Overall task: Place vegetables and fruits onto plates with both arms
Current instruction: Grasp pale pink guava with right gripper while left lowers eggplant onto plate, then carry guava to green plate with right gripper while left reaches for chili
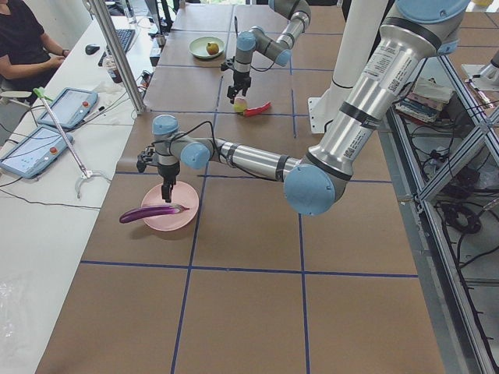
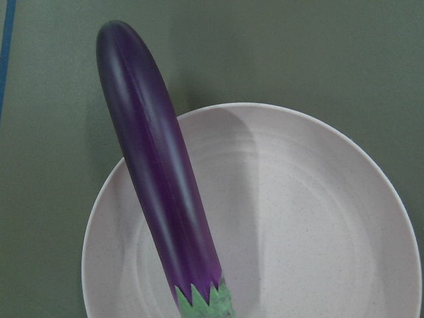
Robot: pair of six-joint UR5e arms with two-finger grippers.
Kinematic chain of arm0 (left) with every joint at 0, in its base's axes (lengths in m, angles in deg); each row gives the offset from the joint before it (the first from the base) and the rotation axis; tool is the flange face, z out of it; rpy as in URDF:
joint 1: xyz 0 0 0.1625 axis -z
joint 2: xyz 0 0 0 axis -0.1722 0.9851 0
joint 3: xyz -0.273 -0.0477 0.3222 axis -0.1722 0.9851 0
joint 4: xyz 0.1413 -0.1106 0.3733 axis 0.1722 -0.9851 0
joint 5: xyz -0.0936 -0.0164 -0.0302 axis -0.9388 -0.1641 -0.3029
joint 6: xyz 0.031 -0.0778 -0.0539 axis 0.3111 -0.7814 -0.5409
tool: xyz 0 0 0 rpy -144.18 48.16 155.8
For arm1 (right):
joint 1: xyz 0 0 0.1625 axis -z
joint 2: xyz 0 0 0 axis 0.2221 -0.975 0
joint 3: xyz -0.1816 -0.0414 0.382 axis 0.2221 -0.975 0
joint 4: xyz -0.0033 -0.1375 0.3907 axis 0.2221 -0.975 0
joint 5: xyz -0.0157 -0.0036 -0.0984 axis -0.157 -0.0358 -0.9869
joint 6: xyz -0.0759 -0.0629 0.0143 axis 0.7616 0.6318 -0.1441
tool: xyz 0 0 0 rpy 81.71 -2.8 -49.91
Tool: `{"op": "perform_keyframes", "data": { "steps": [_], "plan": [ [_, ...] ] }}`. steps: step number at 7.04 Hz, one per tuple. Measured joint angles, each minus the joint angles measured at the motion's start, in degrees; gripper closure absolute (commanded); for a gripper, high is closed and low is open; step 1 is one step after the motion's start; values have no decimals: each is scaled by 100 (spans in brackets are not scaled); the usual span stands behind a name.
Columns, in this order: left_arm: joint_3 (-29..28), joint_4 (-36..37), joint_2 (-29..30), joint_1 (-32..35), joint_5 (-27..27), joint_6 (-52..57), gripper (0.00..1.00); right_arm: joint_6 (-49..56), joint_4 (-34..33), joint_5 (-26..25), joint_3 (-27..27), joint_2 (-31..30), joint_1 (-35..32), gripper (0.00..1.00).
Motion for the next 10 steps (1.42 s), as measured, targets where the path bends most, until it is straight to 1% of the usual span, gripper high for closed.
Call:
{"op": "perform_keyframes", "data": {
  "steps": [2, 4, 5, 6, 7, 8, 10],
  "plan": [
    [69, -49, 2, -9, -6, -194, 0, 5, -51, -10, 20, -19, 28, 0],
    [109, -98, -7, -15, -7, -262, 0, 6, -42, -197, -53, -49, 203, 1],
    [124, -103, -5, -19, -7, -273, 0, 8, -38, -283, -96, -54, 252, 21],
    [175, -105, -1, -39, -24, -353, 0, 35, -41, -378, -116, -62, 271, 92],
    [288, -106, 0, -114, -136, -556, 0, 83, -47, -454, -121, -67, 264, 100],
    [466, -106, -3, -279, -304, -845, 0, 114, -54, -487, -121, -67, 234, 100],
    [971, -104, 0, -807, -426, -1811, 0, 228, -61, -451, -69, -107, 0, 100]
  ]
}}
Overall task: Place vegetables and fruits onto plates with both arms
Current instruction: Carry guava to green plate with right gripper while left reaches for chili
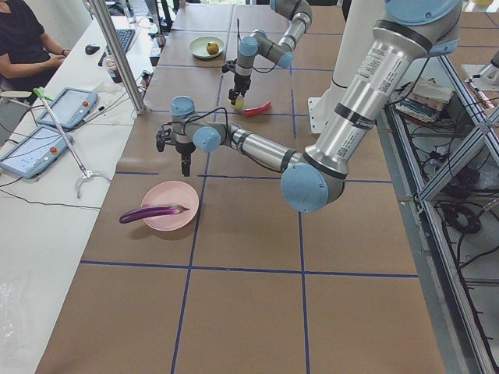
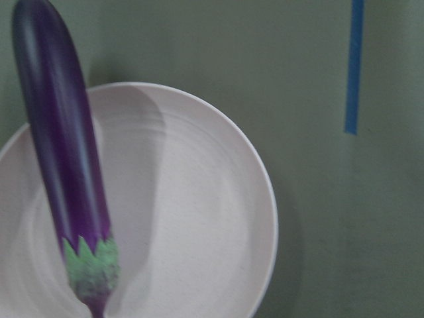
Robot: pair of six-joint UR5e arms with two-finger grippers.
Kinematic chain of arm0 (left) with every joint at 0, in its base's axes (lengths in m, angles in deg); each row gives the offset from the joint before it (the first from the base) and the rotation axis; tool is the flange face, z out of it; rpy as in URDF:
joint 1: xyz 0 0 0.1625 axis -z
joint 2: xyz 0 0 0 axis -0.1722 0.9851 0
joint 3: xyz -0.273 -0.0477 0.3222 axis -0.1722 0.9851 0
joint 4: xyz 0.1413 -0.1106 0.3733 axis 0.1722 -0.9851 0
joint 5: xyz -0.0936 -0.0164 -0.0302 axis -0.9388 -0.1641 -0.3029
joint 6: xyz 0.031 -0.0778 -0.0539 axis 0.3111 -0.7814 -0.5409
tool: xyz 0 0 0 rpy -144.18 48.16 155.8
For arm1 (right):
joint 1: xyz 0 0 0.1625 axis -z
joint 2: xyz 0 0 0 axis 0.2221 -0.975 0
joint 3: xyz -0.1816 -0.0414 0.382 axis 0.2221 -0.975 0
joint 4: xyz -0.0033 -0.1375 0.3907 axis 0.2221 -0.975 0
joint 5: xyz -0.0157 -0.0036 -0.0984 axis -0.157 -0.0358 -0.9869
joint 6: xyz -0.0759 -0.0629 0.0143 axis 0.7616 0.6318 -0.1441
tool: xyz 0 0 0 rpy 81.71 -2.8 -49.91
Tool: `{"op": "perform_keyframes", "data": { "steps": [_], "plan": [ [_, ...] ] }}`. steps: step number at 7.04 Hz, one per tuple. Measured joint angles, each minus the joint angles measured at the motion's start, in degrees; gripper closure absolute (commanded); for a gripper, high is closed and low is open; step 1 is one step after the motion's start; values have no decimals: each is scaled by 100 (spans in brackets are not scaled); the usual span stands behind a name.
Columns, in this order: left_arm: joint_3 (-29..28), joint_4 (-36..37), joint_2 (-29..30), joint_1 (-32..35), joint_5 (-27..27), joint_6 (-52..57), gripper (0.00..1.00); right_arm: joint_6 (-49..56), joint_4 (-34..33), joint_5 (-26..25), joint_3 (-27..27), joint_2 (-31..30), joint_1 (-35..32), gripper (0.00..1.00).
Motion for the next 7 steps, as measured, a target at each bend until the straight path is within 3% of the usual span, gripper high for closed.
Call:
{"op": "perform_keyframes", "data": {
  "steps": [3, 5, 7],
  "plan": [
    [900, 22, 80, -1209, 79, -1375, 0, 1600, 44, 242, 72, -446, -1028, 100],
    [1087, 53, 326, -2057, 610, -2167, 0, 3199, 56, 724, -77, -739, -2110, 100],
    [1083, 117, 578, -2630, 926, -2888, 0, 4534, 64, 1019, -611, -819, -2990, 100]
  ]
}}
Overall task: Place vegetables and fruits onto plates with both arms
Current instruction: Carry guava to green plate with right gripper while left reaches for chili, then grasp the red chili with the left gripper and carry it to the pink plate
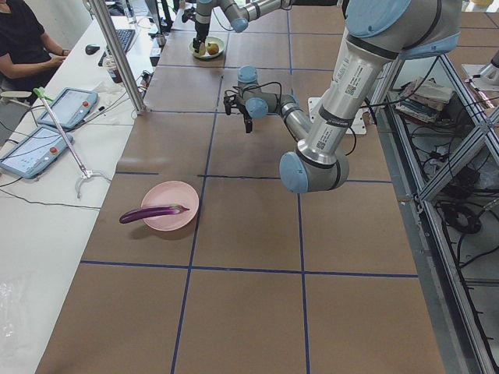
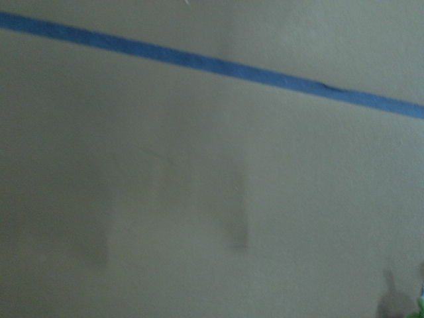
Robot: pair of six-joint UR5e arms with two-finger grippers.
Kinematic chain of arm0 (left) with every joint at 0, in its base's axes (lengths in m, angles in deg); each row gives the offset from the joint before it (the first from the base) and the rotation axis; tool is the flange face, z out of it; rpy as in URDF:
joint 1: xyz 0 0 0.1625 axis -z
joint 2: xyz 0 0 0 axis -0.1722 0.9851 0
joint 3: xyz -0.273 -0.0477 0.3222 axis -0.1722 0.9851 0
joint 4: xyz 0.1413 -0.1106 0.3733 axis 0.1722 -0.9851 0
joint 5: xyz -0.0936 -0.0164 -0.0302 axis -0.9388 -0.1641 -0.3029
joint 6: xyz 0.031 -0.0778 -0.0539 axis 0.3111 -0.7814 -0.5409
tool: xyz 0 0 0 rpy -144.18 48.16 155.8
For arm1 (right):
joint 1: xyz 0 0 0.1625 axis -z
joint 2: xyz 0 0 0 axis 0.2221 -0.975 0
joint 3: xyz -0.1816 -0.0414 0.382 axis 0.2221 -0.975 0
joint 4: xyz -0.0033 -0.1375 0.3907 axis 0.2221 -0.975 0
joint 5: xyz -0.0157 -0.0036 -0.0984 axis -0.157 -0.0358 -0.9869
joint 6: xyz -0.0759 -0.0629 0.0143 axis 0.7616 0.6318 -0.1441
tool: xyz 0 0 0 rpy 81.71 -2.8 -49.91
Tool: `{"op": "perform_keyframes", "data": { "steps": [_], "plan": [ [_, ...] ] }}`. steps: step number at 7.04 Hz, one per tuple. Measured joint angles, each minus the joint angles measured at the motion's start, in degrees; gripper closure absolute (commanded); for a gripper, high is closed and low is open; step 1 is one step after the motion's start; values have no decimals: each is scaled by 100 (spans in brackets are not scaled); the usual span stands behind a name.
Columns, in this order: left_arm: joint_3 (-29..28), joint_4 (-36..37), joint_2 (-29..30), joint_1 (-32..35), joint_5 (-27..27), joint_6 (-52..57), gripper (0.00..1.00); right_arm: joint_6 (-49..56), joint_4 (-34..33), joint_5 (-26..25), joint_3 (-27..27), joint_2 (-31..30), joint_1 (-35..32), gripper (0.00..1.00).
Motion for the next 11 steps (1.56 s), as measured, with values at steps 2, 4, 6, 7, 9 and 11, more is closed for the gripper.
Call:
{"op": "perform_keyframes", "data": {
  "steps": [2, 4, 6, 7, 9, 11],
  "plan": [
    [-60, 411, 403, -293, 98, -514, 0, 843, 15, 73, -586, -12, -516, 100],
    [-184, 663, 691, -593, 373, -911, 0, 1029, 139, 193, -1034, -88, -659, 99],
    [-692, 710, 1123, -683, 468, -1054, 0, 1041, 313, 317, -1346, -191, -627, 95],
    [-841, 712, 1260, -689, 522, -1065, 8, 1035, 407, 342, -1444, -206, -575, 1],
    [-940, 702, 1344, -693, 671, -1048, 33, 1046, 570, 361, -1488, -251, -436, 0],
    [-1115, 700, 1472, -693, 705, -1020, 100, 1108, 846, 377, -1489, -365, -420, 0]
  ]
}}
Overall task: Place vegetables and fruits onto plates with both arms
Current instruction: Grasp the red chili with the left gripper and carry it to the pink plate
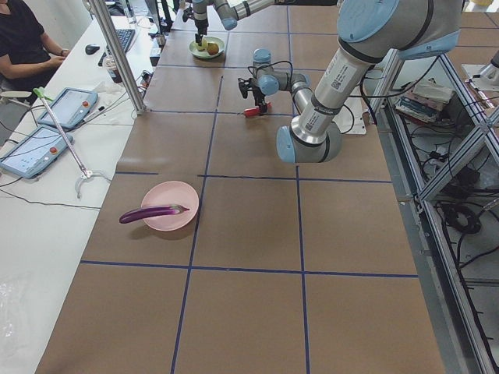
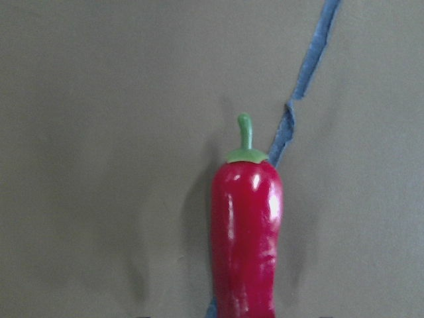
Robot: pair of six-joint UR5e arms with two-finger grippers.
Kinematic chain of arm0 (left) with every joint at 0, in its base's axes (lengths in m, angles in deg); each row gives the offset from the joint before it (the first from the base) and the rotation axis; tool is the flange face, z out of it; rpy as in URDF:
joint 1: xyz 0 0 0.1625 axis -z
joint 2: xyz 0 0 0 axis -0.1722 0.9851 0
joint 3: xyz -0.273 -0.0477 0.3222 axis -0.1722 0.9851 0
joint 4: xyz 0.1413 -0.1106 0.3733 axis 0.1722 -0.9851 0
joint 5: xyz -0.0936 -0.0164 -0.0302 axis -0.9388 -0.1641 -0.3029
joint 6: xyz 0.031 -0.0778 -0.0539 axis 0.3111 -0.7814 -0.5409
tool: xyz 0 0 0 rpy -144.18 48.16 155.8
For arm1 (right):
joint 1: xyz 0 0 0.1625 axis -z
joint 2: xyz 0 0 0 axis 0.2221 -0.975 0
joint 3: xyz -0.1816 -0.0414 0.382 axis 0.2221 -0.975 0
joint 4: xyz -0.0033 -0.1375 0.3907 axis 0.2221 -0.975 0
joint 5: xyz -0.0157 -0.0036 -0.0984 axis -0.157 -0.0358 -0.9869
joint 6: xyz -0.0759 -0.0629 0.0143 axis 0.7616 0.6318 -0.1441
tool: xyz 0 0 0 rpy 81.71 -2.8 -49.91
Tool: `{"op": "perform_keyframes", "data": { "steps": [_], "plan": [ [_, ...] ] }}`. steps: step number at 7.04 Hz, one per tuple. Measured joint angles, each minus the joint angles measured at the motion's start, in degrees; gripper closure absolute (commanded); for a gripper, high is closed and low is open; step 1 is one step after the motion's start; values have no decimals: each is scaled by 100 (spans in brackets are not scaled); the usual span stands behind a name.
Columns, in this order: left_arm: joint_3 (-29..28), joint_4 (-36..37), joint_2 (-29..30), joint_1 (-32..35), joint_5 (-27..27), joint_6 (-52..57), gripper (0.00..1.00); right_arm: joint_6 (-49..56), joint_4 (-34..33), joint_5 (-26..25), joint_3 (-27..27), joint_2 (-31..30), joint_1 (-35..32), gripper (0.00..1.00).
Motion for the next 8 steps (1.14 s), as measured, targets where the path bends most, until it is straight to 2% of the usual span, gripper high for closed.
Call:
{"op": "perform_keyframes", "data": {
  "steps": [2, 4, 6, 8],
  "plan": [
    [-99, -7, 107, 34, 9, 30, 100, 195, 65, 233, 98, -46, -161, 0],
    [246, -8, 6, 452, 8, 43, 100, 297, 25, 550, 521, -205, -380, 0],
    [1137, -70, -858, 1270, -31, 722, 100, 314, -21, 926, 1652, -960, -470, 0],
    [1397, -154, -1649, 2075, -150, 2440, 100, 286, -22, 1337, 2689, -1792, -482, 0]
  ]
}}
